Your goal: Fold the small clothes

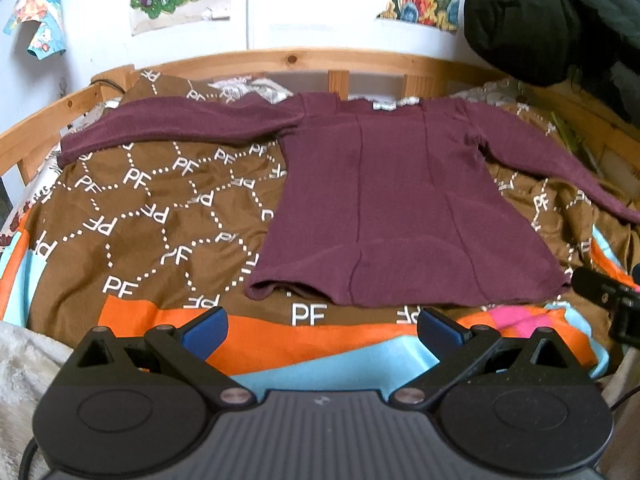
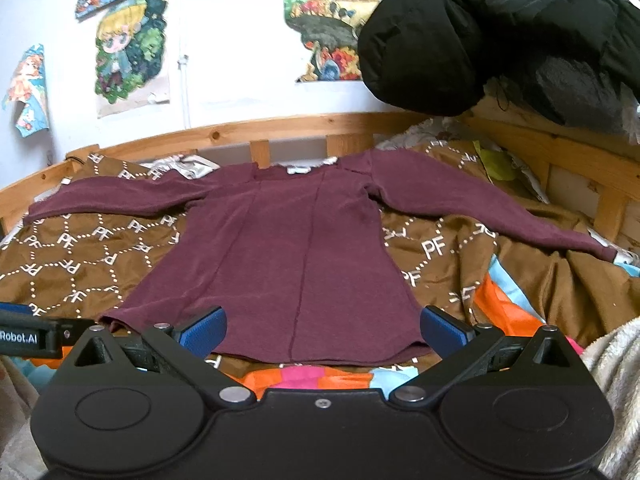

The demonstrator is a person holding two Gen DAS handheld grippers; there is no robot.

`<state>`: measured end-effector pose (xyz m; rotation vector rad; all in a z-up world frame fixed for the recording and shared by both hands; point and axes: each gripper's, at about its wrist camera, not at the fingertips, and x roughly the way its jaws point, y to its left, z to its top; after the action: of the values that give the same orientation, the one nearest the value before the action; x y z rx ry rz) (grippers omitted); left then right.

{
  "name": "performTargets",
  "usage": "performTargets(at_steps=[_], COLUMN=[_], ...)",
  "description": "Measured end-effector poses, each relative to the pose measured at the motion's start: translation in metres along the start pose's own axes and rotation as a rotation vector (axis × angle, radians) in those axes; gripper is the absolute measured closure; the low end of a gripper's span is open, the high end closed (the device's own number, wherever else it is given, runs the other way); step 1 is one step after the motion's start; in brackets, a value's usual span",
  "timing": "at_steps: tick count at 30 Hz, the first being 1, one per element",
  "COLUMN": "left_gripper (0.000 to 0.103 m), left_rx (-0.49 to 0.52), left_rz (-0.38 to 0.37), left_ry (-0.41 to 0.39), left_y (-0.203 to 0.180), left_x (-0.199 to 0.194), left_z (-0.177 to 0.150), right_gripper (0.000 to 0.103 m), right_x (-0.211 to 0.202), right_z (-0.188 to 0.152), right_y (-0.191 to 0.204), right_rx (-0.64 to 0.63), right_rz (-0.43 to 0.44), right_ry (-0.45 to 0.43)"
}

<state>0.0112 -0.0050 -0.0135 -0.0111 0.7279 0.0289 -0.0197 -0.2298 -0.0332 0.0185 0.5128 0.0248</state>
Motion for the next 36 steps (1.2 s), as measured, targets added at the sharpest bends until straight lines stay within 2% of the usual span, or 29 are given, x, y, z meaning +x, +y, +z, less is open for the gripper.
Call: performTargets(at_steps=[8, 12, 19, 24, 28, 30, 33, 36], left_gripper=[0.001, 0.001, 0.001, 0.001, 0.001, 0.001, 0.001, 0.001], left_rx=[0.028, 0.014, 0.014, -0.029, -0.036, -0.038, -0.065, -0.111], left_rz=[-0.001, -0.037, -0.041, -0.072, -0.109, -0.106, -0.097, -0.107], left_ry=[0.11, 0.166, 0.169, 0.162, 0.179, 0.158, 0.126, 0.155], left_y=[-0.006, -0.005, -0.006, -0.005, -0.008, -0.009, -0.004, 0.004], left_x=[0.023, 0.037, 0.068, 0.101, 0.135, 0.147, 0.157, 0.165], left_z=[0.008, 0.022, 0.064, 0.098, 0.109, 0.107, 0.099, 0.094], right_gripper=[0.001, 0.0, 0.0, 0.0, 0.0, 0.0, 0.0, 0.0], right_x=[0.016, 0.025, 0.052, 0.08, 0.101, 0.103, 0.102, 0.105], right_z=[0.015, 0.03, 0.06, 0.08, 0.09, 0.088, 0.082, 0.077], right_y=[-0.011, -0.028, -0.06, -0.083, -0.11, -0.129, -0.157, -0.182], right_rx=[0.085, 0.127, 0.141, 0.166, 0.282, 0.379, 0.483, 0.571], right_rz=[-0.081, -0.127, -0.175, -0.207, -0.209, -0.221, -0.253, -0.288], right_ry=[0.107, 0.126, 0.139, 0.139, 0.163, 0.126, 0.018, -0.037])
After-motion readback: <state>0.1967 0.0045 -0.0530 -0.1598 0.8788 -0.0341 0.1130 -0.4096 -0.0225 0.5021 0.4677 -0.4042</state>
